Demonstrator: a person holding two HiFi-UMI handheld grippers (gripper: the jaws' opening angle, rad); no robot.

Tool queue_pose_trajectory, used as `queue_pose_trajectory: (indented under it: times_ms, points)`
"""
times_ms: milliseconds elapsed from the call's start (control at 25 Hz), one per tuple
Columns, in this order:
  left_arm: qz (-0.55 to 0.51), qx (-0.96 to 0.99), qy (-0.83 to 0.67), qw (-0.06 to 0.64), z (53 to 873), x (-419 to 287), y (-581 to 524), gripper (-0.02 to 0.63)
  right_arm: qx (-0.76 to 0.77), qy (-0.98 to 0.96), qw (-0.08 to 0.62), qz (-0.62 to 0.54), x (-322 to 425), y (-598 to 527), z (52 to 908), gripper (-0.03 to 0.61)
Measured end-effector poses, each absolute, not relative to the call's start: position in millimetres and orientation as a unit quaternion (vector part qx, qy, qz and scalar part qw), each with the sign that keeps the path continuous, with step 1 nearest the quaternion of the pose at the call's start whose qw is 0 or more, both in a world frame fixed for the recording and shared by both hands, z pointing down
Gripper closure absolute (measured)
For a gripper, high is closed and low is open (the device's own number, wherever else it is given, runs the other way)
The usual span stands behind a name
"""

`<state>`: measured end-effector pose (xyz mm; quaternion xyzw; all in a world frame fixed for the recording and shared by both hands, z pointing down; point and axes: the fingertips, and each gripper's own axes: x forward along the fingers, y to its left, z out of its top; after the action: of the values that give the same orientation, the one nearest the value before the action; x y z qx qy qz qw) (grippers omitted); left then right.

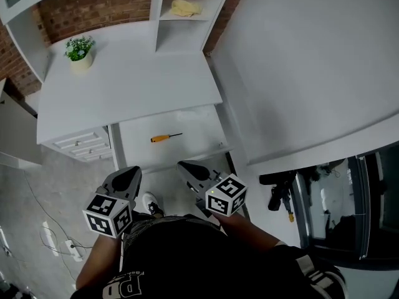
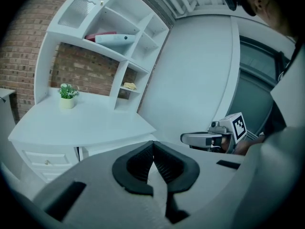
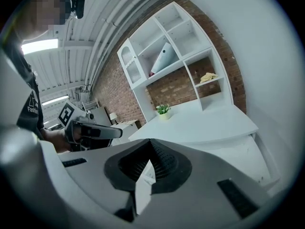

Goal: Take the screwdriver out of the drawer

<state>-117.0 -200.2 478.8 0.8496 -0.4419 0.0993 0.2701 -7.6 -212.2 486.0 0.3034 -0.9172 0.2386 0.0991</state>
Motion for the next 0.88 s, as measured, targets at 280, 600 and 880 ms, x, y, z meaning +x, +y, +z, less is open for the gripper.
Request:
queue_pose_trajectory:
  times_ms: [280,600,880]
  points:
    - [0.100,0.859,-0.422,0.270,483,-144,-236,0.598,0.320,-0.912,0.107,0.235,-37,-246,490,0.572]
    - [0.103,0.867,-0.407,0.269,490,-162,-260,0.598,0.340,-0.905,0.120,0.227,-48,-262,490,0.574]
    - [0.100,0.868,-0.399,0.278,497,-162,-261,0.598,0.348,-0.899,0.141,0.226,-42,-265,495,0.572]
